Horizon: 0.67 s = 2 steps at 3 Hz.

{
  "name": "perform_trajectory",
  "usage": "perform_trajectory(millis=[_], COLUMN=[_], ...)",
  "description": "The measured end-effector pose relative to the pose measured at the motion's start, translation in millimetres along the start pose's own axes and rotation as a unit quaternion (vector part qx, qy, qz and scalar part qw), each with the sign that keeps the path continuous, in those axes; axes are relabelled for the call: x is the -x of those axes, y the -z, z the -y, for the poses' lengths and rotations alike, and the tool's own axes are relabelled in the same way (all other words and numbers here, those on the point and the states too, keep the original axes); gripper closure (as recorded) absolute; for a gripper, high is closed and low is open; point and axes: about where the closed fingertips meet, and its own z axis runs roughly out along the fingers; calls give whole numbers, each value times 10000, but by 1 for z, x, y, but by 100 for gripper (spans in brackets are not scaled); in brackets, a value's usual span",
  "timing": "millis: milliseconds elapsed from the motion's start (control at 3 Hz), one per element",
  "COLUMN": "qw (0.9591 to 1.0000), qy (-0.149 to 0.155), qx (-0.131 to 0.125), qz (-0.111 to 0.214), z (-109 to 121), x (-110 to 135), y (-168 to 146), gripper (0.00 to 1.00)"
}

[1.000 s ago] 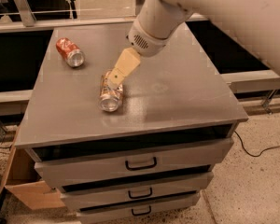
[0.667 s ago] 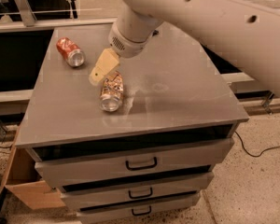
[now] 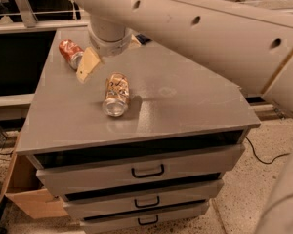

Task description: Place orange can upright

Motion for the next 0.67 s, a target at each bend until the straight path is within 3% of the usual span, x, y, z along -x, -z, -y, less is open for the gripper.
perform_trajectory(millis=[333,667], qw=[9963,9858], qy=[-691,-1470], qx=[-316,-485], qz=[-400,-657], z=[0,-2], x=[-9,-25], y=[-8,-17], gripper=[0,0])
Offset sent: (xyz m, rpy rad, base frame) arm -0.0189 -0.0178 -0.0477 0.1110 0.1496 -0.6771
